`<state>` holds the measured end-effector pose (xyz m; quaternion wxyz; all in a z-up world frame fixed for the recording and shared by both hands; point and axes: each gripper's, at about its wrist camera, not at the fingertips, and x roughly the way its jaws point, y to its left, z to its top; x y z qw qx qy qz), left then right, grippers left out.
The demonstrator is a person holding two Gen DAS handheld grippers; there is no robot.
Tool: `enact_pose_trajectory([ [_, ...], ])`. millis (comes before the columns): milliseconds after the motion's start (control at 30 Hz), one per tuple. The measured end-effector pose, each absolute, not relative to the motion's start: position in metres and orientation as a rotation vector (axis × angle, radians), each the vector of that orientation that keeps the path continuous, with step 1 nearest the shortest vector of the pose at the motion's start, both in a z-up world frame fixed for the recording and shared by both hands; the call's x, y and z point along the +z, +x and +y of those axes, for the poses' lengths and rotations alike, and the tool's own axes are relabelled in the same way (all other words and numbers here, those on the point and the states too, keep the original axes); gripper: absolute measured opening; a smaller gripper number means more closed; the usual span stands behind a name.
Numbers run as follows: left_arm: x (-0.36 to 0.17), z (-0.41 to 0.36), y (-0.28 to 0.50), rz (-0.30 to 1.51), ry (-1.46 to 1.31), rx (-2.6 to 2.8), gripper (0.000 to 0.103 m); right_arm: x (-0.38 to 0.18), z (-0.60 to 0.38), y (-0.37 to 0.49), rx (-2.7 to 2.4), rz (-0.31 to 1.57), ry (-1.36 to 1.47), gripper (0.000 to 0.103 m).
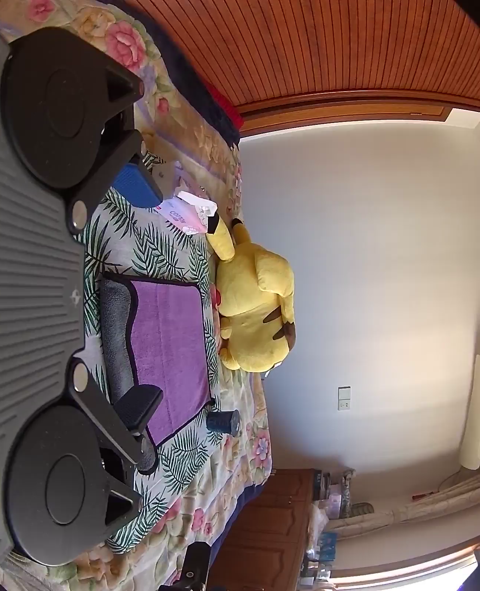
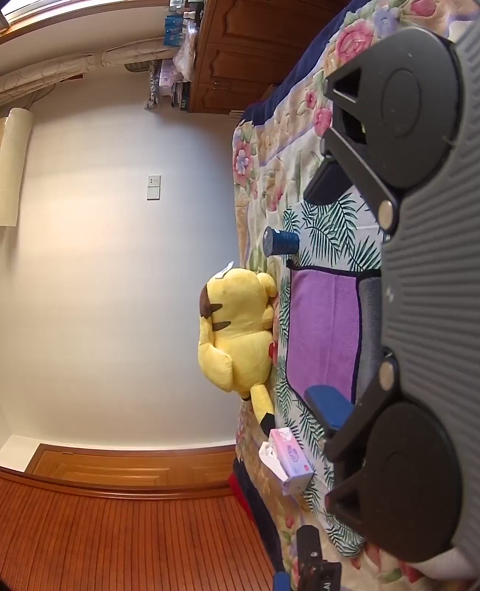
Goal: Fold towel
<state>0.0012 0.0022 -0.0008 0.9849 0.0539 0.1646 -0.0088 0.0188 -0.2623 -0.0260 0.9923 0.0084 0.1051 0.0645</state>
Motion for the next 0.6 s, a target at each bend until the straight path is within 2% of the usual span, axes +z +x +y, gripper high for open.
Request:
enact_pose_trajectory([
  [600, -0.0008, 0.0017, 0.0021, 0.33, 0.111, -0.018, 0.087, -0.0311, -0.2673, 0.0191, 0.124, 0.214, 0.027, 0.103],
])
